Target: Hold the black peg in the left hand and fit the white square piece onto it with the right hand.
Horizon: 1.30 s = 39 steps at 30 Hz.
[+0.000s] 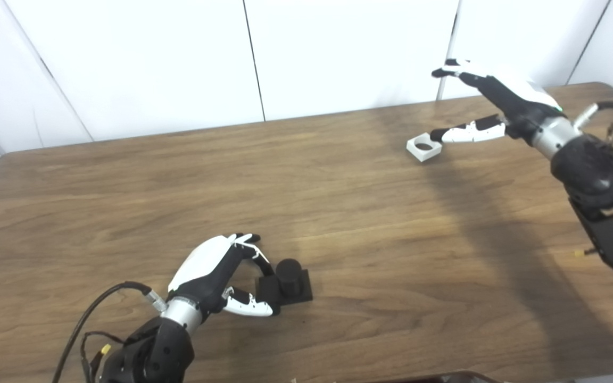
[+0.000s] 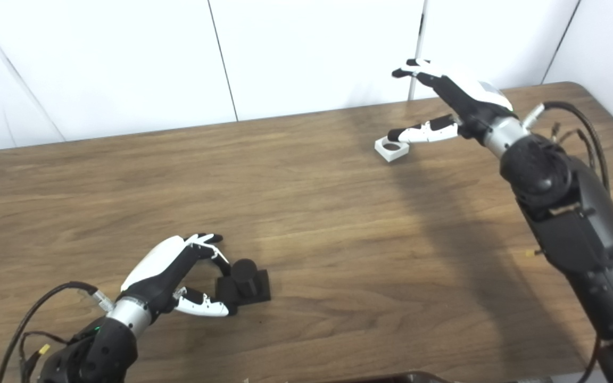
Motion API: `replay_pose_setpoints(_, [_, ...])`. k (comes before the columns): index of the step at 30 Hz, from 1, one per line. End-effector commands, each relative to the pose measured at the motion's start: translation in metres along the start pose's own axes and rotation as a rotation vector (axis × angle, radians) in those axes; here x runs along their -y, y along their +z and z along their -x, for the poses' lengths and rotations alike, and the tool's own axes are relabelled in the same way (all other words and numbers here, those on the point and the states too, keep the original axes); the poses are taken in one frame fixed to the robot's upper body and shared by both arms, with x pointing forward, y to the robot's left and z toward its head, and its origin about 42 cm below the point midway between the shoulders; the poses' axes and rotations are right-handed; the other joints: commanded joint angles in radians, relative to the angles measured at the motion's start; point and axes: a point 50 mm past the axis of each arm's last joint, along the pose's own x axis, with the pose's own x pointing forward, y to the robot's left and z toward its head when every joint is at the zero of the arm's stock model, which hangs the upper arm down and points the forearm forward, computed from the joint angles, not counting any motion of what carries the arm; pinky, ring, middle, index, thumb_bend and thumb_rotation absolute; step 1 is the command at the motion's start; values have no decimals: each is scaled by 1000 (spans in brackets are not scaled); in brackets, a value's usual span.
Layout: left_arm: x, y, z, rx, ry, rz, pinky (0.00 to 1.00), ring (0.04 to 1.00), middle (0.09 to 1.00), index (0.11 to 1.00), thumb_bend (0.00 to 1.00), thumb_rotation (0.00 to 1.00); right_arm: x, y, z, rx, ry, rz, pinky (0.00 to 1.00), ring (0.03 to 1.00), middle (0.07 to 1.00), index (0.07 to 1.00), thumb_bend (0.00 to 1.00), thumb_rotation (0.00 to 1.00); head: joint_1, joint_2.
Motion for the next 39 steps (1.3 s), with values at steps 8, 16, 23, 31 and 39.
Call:
replay_pose_setpoints(8, [2, -6, -3, -25, -30, 10, 1000, 1000, 948, 491, 504, 76, 46, 2, -37, 29, -9, 231, 1000, 1000, 982, 723, 867, 177, 5, 1])
replay_pose_setpoints(16, [1, -7, -2, -40, -24, 3, 1000, 1000, 948, 492, 504, 76, 54, 7, -65, -2, 63, 373, 1000, 1000, 993, 713, 892, 195, 2, -1])
replay_pose_setpoints(23, [2, -8, -3, -38, -25, 6, 1000, 1000, 947, 492, 504, 74, 56, 12, -87, -23, 110, 400, 1000, 1000, 998, 720, 889, 195, 4, -2])
replay_pose_setpoints(31, [3, -7, -5, -38, -21, 3, 1000, 1000, 947, 492, 504, 75, 46, 21, -111, -30, 183, 436, 1000, 1000, 999, 718, 868, 183, 15, -3])
replay_pose_setpoints(39, [3, -9, -6, -34, -17, 23, 1000, 1000, 952, 491, 504, 75, 30, 27, -129, -23, 230, 494, 1000, 1000, 989, 730, 878, 173, 7, -5])
